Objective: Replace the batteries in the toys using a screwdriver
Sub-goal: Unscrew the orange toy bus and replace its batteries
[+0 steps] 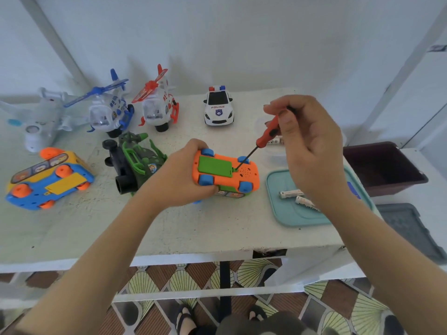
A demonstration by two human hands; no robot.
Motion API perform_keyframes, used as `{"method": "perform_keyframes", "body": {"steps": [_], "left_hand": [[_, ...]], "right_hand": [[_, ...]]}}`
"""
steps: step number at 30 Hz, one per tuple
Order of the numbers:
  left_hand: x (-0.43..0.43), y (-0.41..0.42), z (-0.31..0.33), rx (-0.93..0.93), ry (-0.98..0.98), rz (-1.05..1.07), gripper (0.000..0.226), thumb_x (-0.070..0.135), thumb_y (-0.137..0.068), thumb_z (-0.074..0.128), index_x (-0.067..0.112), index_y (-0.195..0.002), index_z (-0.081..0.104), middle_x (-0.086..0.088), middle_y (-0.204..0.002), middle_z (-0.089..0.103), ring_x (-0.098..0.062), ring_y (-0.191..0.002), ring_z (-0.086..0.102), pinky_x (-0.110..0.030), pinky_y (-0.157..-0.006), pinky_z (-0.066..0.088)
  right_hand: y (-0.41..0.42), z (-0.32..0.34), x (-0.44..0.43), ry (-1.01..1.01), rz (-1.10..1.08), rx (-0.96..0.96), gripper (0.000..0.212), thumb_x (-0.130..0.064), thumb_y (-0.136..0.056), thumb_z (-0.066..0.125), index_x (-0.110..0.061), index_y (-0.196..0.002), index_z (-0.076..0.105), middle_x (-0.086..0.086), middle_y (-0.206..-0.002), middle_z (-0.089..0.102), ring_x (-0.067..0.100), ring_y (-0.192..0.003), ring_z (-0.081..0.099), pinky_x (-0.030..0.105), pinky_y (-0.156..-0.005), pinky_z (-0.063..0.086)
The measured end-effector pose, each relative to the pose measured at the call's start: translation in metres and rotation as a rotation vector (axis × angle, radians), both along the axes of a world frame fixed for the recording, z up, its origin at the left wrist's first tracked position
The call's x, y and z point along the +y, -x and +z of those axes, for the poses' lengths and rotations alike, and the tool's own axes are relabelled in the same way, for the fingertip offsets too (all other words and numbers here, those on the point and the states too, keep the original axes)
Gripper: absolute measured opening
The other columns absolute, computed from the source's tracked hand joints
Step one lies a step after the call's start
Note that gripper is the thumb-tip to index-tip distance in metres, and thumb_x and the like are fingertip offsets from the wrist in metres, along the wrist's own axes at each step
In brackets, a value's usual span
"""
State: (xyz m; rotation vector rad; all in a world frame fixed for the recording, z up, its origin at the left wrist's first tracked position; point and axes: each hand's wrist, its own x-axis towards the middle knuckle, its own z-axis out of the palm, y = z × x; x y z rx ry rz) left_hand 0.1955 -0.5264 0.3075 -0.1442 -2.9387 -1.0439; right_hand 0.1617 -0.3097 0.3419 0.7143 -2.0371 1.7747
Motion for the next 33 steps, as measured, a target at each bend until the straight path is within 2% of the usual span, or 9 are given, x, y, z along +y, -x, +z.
{"method": "perform_keyframes", "body": {"steps": [4,8,12,17,20,23,27,30,33], "left_hand": [[0.006,-0.015,-0.015,0.076,-0.152,0.099,0.066,0.009,-0.068,0.085,0.023,-0.116,0.043,0.010,-0.096,0.055,0.007,-0.078,0.058,-0.007,-0.066,0.046],[0.009,-0.019,-0.021,0.089,-0.256,0.175,0.076,0.005,-0.064,0.088,0.024,-0.122,0.043,0.009,-0.096,0.056,0.011,-0.077,0.058,-0.004,-0.067,0.045],[0.006,-0.015,-0.024,0.084,-0.270,0.189,0.077,0.008,-0.063,0.089,0.026,-0.122,0.042,0.009,-0.098,0.056,0.012,-0.079,0.057,-0.003,-0.068,0.045],[0.003,-0.010,-0.025,0.062,-0.298,0.190,0.077,0.010,-0.062,0.090,0.026,-0.123,0.045,0.009,-0.100,0.057,0.010,-0.080,0.058,-0.005,-0.069,0.048],[0.002,-0.009,-0.026,0.059,-0.303,0.186,0.076,0.009,-0.062,0.090,0.027,-0.122,0.045,0.009,-0.102,0.058,0.008,-0.082,0.059,-0.006,-0.070,0.049],[0.002,-0.010,-0.026,0.074,-0.297,0.187,0.073,0.008,-0.062,0.090,0.027,-0.119,0.048,0.011,-0.100,0.059,0.010,-0.082,0.059,-0.006,-0.069,0.049],[0.002,-0.010,-0.025,0.077,-0.294,0.177,0.069,0.008,-0.062,0.090,0.027,-0.115,0.049,0.013,-0.098,0.059,0.010,-0.083,0.059,-0.007,-0.069,0.050],[0.002,-0.011,-0.025,0.077,-0.298,0.179,0.069,0.009,-0.062,0.090,0.027,-0.115,0.050,0.013,-0.098,0.059,0.009,-0.084,0.060,-0.008,-0.069,0.050],[0.001,-0.011,-0.026,0.081,-0.303,0.177,0.069,0.010,-0.062,0.090,0.027,-0.115,0.050,0.012,-0.098,0.060,0.007,-0.085,0.060,-0.010,-0.072,0.051]], "right_hand": [[0.001,0.002,-0.002,0.046,-0.057,-0.066,0.015,-0.018,-0.096,0.053,-0.014,-0.105,0.064,-0.002,-0.079,0.064,0.018,-0.071,0.070,0.046,-0.073,0.055],[0.005,0.005,-0.004,0.120,-0.113,-0.092,0.013,-0.021,-0.088,0.069,-0.011,-0.097,0.071,0.004,-0.075,0.068,0.021,-0.064,0.071,0.032,-0.072,0.054],[0.011,0.006,-0.009,0.067,-0.164,-0.047,0.018,-0.027,-0.087,0.069,-0.015,-0.100,0.071,-0.005,-0.063,0.071,0.022,-0.079,0.071,0.043,-0.090,0.051],[0.021,0.008,-0.013,0.012,-0.148,-0.006,0.011,-0.017,-0.089,0.065,-0.008,-0.095,0.066,-0.003,-0.060,0.070,0.013,-0.080,0.068,0.036,-0.092,0.051],[0.031,0.010,-0.015,-0.024,-0.038,-0.004,0.010,-0.009,-0.091,0.059,-0.007,-0.097,0.067,0.004,-0.064,0.071,0.015,-0.074,0.068,0.033,-0.091,0.051],[0.040,0.018,-0.016,-0.032,0.207,-0.070,0.015,-0.003,-0.092,0.053,-0.006,-0.103,0.063,0.021,-0.083,0.070,0.031,-0.071,0.069,0.034,-0.089,0.053],[0.049,0.023,-0.017,-0.079,0.349,-0.137,0.028,0.005,-0.096,0.042,-0.010,-0.117,0.053,0.008,-0.102,0.068,0.025,-0.095,0.068,0.027,-0.088,0.053],[0.050,0.019,-0.018,-0.118,0.262,-0.068,0.021,-0.005,-0.094,0.046,-0.013,-0.107,0.060,0.017,-0.096,0.067,0.030,-0.083,0.069,0.036,-0.085,0.055],[0.046,0.018,-0.017,-0.031,0.139,-0.028,0.008,-0.021,-0.089,0.063,-0.023,-0.086,0.070,-0.009,-0.072,0.067,0.009,-0.068,0.068,0.024,-0.077,0.050]]}}
